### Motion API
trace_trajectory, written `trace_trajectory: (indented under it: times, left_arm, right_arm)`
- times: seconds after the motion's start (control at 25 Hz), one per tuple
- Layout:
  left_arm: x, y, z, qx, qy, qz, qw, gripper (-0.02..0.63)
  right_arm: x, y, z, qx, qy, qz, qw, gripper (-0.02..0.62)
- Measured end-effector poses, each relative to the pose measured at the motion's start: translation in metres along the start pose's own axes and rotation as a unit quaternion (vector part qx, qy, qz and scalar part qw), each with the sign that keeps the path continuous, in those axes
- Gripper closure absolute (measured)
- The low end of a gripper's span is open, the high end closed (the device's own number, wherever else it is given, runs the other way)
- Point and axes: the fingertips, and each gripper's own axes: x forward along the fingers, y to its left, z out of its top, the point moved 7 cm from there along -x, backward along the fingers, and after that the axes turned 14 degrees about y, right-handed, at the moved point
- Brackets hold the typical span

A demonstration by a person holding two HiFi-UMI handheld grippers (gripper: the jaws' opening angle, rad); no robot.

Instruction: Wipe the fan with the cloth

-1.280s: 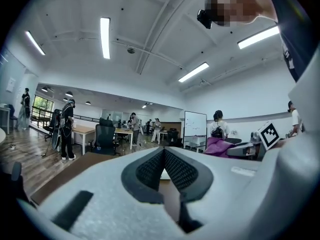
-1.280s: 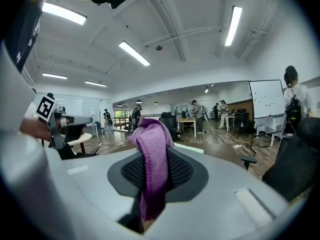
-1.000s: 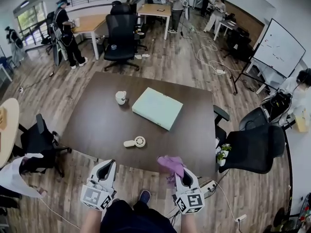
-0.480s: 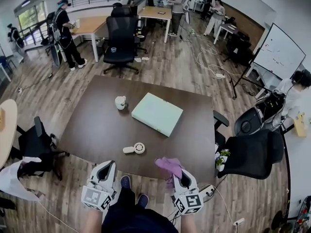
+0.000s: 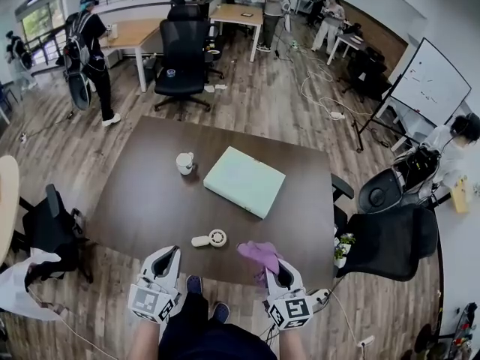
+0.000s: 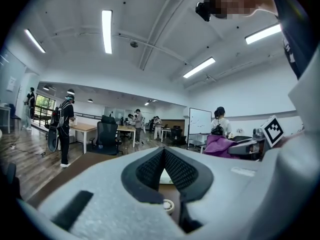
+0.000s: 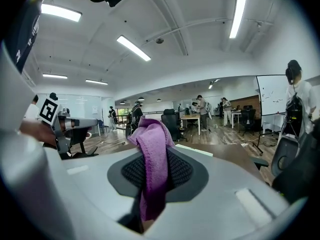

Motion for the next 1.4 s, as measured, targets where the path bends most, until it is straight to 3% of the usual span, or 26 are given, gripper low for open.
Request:
trace_trajectory:
  times: [0.64,0.8,0.96,1.2,1.32,1.4]
  left_arm:
    - [0.059,0.079,0.004,0.049,0.023,-0.073,0.9958,0.611]
    - [0.072,0.084,0.008,0.085,0.024,-0.089,0.9921,0.611]
    - [0.082,0.083,0.005,0.094,0.029,-0.100,0.9901,0.611]
    - [0.110,0.078,-0.040,0.162,0.114,-0.088,0.9762,0.611]
    - [0.123,0.074,-0.069,0.164,0.156,-0.102,0.9687,0.609]
    - [0.133,0.070,-0.086,0.170,0.198,-0.132,0.9562,0.508]
  right_arm:
    - [0.080,0.018,0.039,0.022,-0.005,-0.041,0.999,0.520]
    - [0.091,0.019,0.038,0.025,0.000,-0.046,0.999,0.520]
    - [0.092,0.017,0.037,0.038,0.002,-0.044,0.998,0.520]
    - [0.100,0.007,0.046,0.006,0.008,-0.027,1.000,0.520]
    - [0.103,0.000,0.040,0.015,0.013,-0.019,1.000,0.520]
    - [0.107,-0.005,0.036,0.032,0.017,-0.009,0.999,0.520]
